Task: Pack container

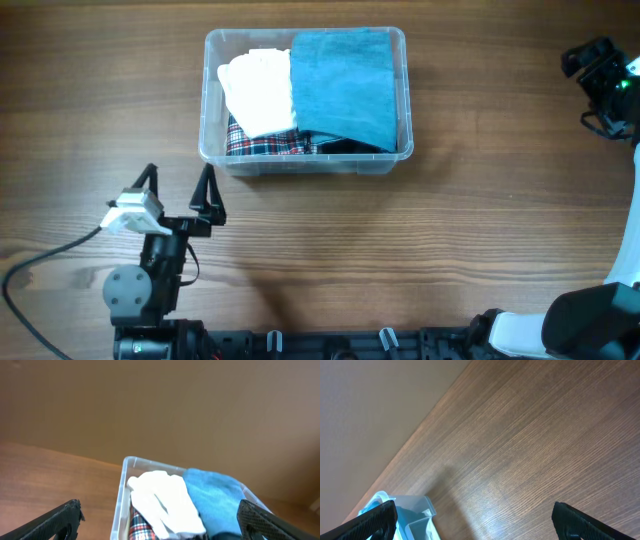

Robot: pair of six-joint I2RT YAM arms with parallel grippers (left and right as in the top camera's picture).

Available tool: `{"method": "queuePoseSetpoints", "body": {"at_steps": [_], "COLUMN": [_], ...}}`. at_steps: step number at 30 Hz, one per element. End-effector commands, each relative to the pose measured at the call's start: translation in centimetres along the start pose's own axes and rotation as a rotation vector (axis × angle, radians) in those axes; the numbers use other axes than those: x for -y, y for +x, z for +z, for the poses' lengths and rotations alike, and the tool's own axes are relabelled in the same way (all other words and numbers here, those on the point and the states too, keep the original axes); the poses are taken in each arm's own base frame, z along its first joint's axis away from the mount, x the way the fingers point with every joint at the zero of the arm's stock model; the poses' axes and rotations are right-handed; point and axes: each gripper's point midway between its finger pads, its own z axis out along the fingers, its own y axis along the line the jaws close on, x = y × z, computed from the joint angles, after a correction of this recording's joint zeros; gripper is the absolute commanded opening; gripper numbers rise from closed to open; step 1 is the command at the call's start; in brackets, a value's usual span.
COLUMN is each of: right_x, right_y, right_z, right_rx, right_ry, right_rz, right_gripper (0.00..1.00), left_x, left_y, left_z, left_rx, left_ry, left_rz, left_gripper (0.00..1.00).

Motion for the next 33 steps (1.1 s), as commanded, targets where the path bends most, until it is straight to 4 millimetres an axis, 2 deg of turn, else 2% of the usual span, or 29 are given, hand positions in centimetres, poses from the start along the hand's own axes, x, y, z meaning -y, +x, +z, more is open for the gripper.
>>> {"method": "queuePoseSetpoints", "body": {"at_steps": [1,15,24,33], "right_x": [0.2,0.2,0.2,0.2], "right_y": [0.2,0.2,0.2,0.2], "right_z": [0.5,0.5,0.5,0.5], "right_rx": [-0.009,-0.010,-0.010,-0.009], "right_ry": [0.009,0.009,0.009,0.009], "right_rz": [0.007,0.007,0.007,0.007], "right_gripper": [1.00,1.00,1.00,1.00], "left_x": [0.4,0.4,-1.1,-2.2], "left_y": [-0.7,-0.5,2.2,3.2], "left_z": [0.0,0.1,-0.1,-1.2], "left_rx": [0.031,0.022,-0.085,-0.108], "left_ry": [0.023,0.028,-0.041,-0.094], "left_rz": [0.007,0.007,-0.007,-0.010], "left_gripper": [1.00,1.00,1.00,1.00]}}
